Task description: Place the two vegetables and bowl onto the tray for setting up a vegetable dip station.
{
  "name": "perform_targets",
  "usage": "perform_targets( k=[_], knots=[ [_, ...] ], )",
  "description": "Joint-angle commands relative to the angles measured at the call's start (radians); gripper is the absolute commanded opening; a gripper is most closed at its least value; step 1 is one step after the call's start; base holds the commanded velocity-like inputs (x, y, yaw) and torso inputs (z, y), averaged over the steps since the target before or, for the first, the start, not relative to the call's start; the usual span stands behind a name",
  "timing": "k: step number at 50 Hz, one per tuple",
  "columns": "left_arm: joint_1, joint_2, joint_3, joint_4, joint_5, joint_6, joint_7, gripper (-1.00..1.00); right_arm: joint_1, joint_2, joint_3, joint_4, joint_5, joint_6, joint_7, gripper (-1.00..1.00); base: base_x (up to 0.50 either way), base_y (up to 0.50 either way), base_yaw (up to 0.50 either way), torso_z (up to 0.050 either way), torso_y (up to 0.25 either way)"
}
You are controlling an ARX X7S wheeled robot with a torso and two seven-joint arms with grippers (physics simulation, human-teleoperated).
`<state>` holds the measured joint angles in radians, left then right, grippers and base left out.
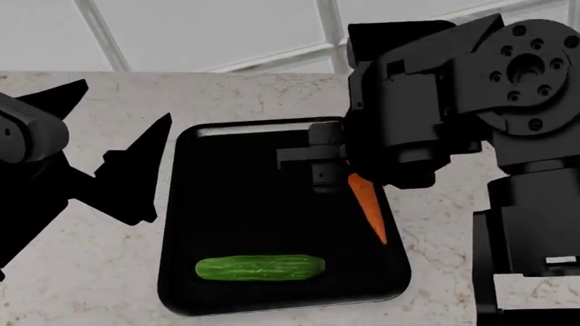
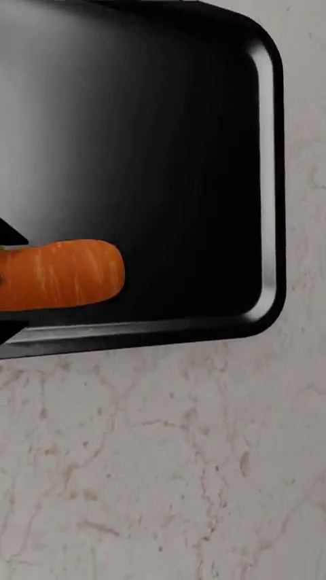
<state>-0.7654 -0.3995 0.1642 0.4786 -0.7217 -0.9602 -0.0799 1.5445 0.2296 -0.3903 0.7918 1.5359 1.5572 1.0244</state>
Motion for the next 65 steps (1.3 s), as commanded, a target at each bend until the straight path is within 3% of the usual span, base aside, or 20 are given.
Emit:
perform_targets(
  k=[1, 10, 24, 37, 38, 54, 58, 65],
  knots=[
    [0.036, -0.01, -0.006, -0.012, -0.004, 0.049, 0.037, 1.0, -0.038, 0.001, -0.046, -0.01, 0.274, -0.011, 0.289, -1.0, 0.0, 0.0, 0.0, 0.0, 0.0],
    [0.037, -0.01, -0.008, -0.01, -0.013, 0.049, 0.036, 1.0, -0.066, 0.013, -0.074, -0.027, 0.311, -0.036, 0.305, -1.0, 0.0, 0.0, 0.0, 0.0, 0.0],
    [0.049, -0.015, 0.003, -0.032, -0.002, 0.072, 0.047, 1.0, -0.064, 0.011, -0.165, 0.006, 0.175, -0.077, 0.09, -1.0, 0.0, 0.0, 0.0, 0.0, 0.0],
    [0.052, -0.019, 0.013, -0.027, -0.005, 0.071, 0.046, 1.0, -0.084, 0.025, -0.196, -0.009, 0.153, -0.097, 0.038, -1.0, 0.0, 0.0, 0.0, 0.0, 0.0],
    [0.052, -0.02, 0.012, -0.027, -0.007, 0.071, 0.046, 1.0, -0.081, 0.025, -0.2, -0.009, 0.15, -0.098, 0.037, 1.0, 0.0, 0.0, 0.0, 0.0, 0.0],
    [0.057, -0.015, -0.004, -0.04, -0.018, 0.081, 0.037, 1.0, -0.063, 0.041, -0.213, -0.025, 0.175, -0.091, 0.054, 1.0, 0.0, 0.0, 0.0, 0.0, 0.0],
    [0.053, -0.016, -0.011, -0.03, -0.031, 0.071, 0.031, 1.0, -0.052, 0.11, -0.251, -0.274, 0.047, -0.142, -0.116, 1.0, 0.0, 0.0, 0.0, 0.0, 0.0],
    [0.05, -0.018, 0.001, -0.019, -0.03, 0.065, 0.025, 1.0, -0.088, 0.164, -0.208, -0.358, 0.116, -0.15, -0.024, 1.0, -0.13, 0.0, 0.0, 0.0, 0.0]
  ],
)
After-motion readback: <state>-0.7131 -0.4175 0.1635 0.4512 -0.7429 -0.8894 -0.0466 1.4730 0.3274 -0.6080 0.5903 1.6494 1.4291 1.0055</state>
